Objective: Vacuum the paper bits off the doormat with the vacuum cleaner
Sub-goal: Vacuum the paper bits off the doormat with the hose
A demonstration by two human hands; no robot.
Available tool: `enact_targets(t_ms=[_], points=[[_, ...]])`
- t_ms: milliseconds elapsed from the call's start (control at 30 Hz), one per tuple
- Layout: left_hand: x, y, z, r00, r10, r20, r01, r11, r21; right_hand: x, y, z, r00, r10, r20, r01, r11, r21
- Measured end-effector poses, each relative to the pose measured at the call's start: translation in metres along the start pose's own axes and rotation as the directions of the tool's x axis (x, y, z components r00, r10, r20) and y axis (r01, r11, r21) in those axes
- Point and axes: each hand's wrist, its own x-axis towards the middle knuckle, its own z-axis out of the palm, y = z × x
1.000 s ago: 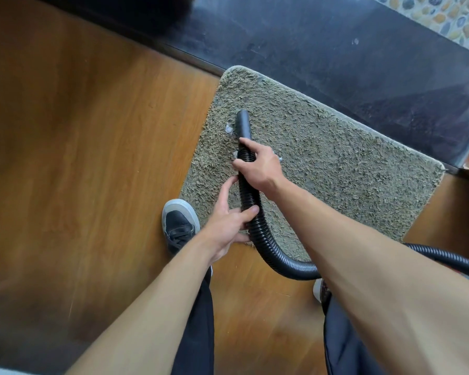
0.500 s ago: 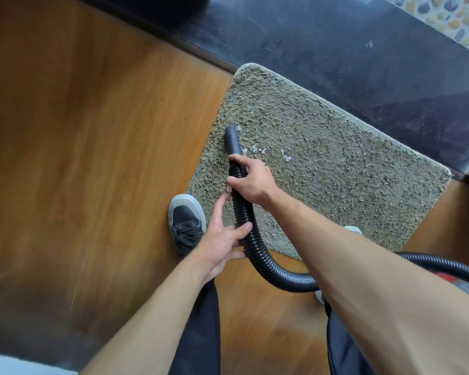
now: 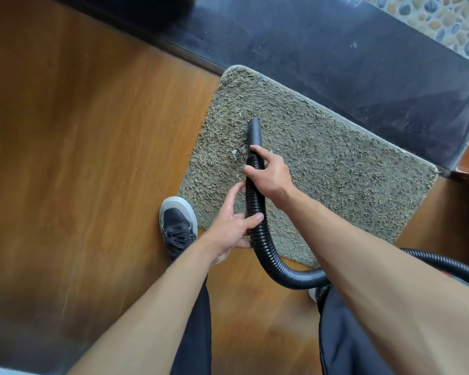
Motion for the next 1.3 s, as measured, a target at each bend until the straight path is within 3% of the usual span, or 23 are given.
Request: enact_targets(t_ms=[333, 667, 1300], points=[[0.004, 0.013, -0.015, 0.998, 0.056, -0.042, -0.06, 0.994, -0.094, 0.02, -0.033, 0.017, 0.995, -0.083, 0.064, 0.089, 0.99, -0.11], [0.011, 0.016, 0.0, 0.999, 0.023, 0.035, -0.023, 0.999, -0.025, 0.016, -0.012, -0.008, 1.0, -0.022, -0.018, 0.023, 0.998, 0.058], [-0.025, -0.039, -0.016, 0.998, -0.057, 0.005, 0.057, 0.99, -0.132, -0.026, 0.02, 0.02, 0.951, 0.026, 0.307, -0.103, 0.965, 0.239]])
